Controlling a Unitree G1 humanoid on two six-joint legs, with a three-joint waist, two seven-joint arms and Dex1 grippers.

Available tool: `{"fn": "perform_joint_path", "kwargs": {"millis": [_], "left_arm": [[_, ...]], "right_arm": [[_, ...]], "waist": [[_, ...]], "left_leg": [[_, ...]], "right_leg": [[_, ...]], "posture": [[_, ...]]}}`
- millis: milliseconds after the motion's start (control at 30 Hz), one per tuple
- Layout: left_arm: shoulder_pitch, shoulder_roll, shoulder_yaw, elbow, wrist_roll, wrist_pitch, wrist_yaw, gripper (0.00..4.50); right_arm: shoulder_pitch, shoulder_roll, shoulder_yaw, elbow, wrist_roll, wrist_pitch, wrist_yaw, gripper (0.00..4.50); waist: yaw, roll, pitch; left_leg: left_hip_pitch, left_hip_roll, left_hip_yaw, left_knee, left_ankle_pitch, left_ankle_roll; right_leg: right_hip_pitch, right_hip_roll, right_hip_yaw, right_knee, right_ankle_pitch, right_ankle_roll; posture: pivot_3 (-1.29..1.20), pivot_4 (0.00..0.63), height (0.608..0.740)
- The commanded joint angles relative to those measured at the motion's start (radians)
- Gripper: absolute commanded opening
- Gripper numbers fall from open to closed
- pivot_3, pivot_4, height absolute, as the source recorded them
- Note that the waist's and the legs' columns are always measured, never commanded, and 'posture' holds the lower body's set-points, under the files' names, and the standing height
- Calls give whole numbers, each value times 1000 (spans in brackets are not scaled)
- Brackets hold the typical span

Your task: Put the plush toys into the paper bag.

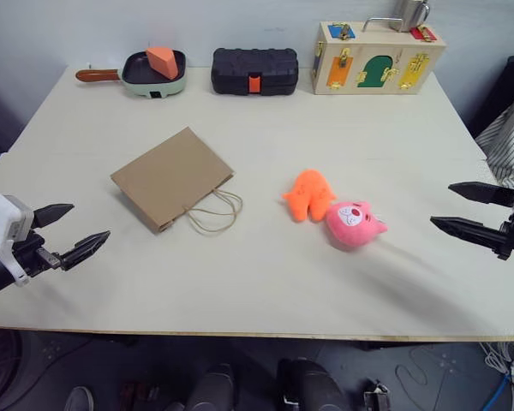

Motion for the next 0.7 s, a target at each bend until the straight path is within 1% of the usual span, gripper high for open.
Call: {"fn": "perform_joint_path", "kwargs": {"millis": [33,400,700], "left_arm": [[-20,2,27,-26,-26,0,12,4500],[5,3,10,-38,-15,16,9,4500],[-32,34,-11,14,0,32,8,4500]], "right_arm": [[-12,-14,-28,-15,19,-17,14,4477],[12,-11,-34,-17,-7,-50,13,4477],[53,-16,-48,-31,-11,-65,15,4477]], "waist": [[0,0,0],[0,0,0],[0,0,0]], "left_leg": [[0,0,0,0,0,0],[0,0,0,0,0,0],[0,0,0,0,0,0]], "right_leg": [[0,0,0,0,0,0],[0,0,0,0,0,0],[0,0,0,0,0,0]], "posture": [[0,150,740],[0,150,740],[0,150,740]]}}
